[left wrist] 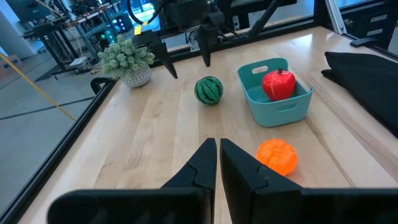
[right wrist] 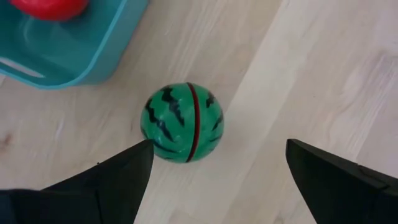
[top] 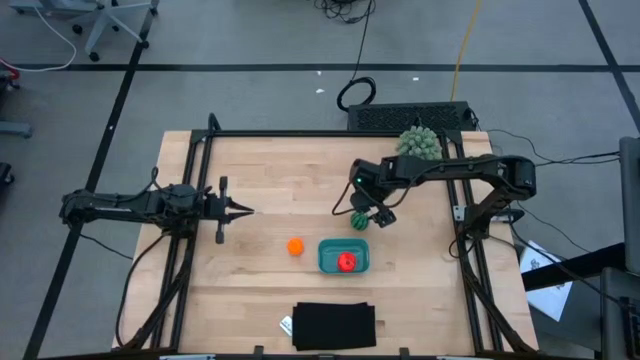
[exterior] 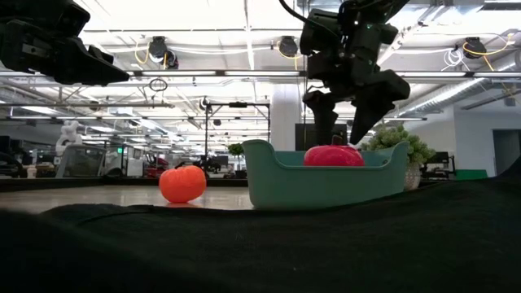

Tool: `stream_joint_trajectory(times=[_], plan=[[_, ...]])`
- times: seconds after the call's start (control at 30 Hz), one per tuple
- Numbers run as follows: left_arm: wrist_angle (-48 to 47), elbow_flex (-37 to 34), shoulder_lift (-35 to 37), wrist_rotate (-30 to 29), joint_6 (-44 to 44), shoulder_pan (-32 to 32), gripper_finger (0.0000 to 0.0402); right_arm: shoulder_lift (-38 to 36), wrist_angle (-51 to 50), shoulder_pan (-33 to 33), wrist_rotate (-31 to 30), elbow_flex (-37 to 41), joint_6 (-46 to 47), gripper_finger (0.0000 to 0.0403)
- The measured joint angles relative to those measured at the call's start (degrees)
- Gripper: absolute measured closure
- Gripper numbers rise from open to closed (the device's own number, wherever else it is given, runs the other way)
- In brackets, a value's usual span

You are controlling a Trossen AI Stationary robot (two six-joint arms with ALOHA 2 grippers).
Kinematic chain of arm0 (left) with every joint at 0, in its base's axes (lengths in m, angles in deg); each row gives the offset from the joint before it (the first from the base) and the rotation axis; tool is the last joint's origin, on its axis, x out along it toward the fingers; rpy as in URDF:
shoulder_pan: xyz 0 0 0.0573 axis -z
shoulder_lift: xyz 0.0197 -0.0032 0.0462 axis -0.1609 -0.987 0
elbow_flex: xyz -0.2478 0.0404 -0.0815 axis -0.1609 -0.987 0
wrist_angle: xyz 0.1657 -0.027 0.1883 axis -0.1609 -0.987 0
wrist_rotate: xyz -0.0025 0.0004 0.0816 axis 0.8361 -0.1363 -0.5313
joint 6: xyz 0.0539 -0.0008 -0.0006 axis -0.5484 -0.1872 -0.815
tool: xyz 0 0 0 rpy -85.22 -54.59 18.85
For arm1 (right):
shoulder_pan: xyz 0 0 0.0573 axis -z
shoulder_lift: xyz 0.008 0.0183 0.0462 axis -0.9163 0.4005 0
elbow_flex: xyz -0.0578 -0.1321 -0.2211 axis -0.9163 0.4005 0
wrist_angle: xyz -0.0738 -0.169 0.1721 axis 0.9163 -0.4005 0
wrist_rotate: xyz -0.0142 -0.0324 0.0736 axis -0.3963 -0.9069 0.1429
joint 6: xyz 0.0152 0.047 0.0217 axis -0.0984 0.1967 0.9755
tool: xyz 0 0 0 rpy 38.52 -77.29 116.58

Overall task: Pick and placing Produce into tupperware
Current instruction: Put the watermelon into the blue bin

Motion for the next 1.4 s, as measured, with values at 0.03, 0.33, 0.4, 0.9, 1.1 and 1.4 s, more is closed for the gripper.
stream_joint_trajectory(times=[0.03, 0.33, 0.4, 0.9, 1.1, 1.4], plan=[[0.0, 0.0, 0.0, 0.0, 0.0, 0.0, 0.0376, 0.0, 0.0, 0.0, 0.0, 0.0, -0.2, 0.0045], [0.0, 0.0, 0.0, 0.0, 0.1, 0.0, 0.0376, 0.0, 1.4, -0.3, 4.2, 0.0, -1.0, 0.0045], [0.0, 0.0, 0.0, 0.0, 0.1, 0.0, 0.0376, 0.0, 1.7, -0.3, 4.3, 0.0, -1.0, 0.0045], [0.0, 0.0, 0.0, 1.0, 0.4, 0.0, 0.0376, 0.0, 6.3, -0.3, 5.8, 5.4, 0.2, 0.0045], [0.0, 0.0, 0.0, 1.0, 0.2, 0.0, 0.0376, 0.0, 9.4, 0.1, 5.8, 8.3, -0.3, 0.0045], [0.0, 0.0, 0.0, 1.0, 0.2, 0.0, 0.0376, 0.0, 15.7, 0.2, 5.7, 11.6, -0.1, 0.0045]])
